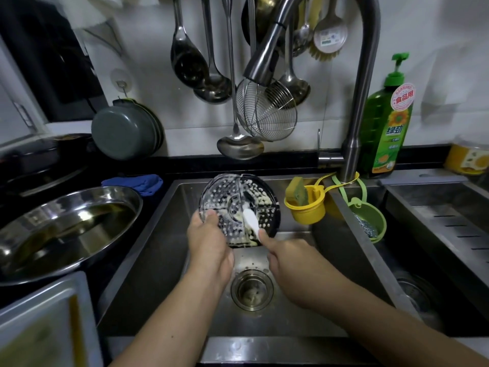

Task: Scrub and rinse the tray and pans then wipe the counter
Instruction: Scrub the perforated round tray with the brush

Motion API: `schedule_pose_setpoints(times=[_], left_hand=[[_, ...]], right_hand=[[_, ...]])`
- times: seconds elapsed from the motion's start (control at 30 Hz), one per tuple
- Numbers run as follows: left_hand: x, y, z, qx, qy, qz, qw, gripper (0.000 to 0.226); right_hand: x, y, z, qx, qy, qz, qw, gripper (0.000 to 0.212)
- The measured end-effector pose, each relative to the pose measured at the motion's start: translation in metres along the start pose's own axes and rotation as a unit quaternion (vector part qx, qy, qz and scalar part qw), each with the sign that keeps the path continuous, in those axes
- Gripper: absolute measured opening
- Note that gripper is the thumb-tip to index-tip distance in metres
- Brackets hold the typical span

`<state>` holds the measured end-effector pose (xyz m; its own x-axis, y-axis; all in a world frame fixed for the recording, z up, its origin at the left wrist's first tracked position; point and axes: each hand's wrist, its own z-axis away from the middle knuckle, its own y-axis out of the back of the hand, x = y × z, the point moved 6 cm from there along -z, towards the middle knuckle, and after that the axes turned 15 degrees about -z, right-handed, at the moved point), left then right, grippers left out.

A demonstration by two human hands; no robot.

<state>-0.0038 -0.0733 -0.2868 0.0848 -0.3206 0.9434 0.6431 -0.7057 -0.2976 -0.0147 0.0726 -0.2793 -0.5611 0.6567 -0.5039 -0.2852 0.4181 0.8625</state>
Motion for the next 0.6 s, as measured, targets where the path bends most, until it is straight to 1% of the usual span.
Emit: schedule_pose_setpoints(times=[0.03, 0.07, 0.17, 0.2, 0.27, 0.33, 0.4, 0.47, 0.53, 0.6], left_hand=[[-0.001, 0.001, 0.000, 0.001, 0.006, 0.004, 1.000, 0.025], [-0.002, -0.001, 0.001, -0.006, 0.007, 0.001, 1.000, 0.025], [-0.004, -0.017, 0.009, -0.041, -0.003, -0.026, 0.999, 0.026], [-0.004, -0.020, 0.009, -0.045, -0.009, -0.033, 0.998, 0.027], [-0.004, -0.019, 0.008, -0.040, -0.013, -0.039, 0.998, 0.027], [-0.005, -0.012, 0.006, -0.029, -0.003, -0.043, 0.999, 0.027], [-0.005, -0.003, 0.001, -0.015, 0.011, -0.028, 0.999, 0.026], [-0.004, 0.002, -0.001, -0.007, 0.029, 0.001, 1.000, 0.023], [-0.001, 0.000, 0.000, -0.023, 0.038, 0.036, 0.998, 0.019], [-0.001, -0.008, 0.007, -0.061, 0.057, 0.051, 0.995, 0.021]], right_hand=[[-0.001, 0.001, 0.002, -0.003, 0.000, 0.001, 1.000, 0.066], [0.002, 0.006, 0.000, 0.012, -0.007, 0.001, 1.000, 0.065], [0.021, 0.022, -0.005, 0.105, -0.050, -0.009, 0.993, 0.067], [0.023, 0.022, -0.006, 0.119, -0.057, -0.017, 0.991, 0.067], [0.023, 0.016, -0.006, 0.103, -0.056, -0.029, 0.993, 0.068], [0.019, 0.008, -0.004, 0.058, -0.039, -0.039, 0.997, 0.066], [0.017, 0.006, -0.003, 0.023, -0.031, -0.042, 0.998, 0.060], [0.017, 0.011, -0.004, 0.020, -0.026, -0.048, 0.998, 0.054], [0.016, 0.011, -0.004, 0.026, -0.015, -0.048, 0.998, 0.054], [0.014, 0.008, -0.004, 0.021, -0.007, -0.077, 0.997, 0.053]])
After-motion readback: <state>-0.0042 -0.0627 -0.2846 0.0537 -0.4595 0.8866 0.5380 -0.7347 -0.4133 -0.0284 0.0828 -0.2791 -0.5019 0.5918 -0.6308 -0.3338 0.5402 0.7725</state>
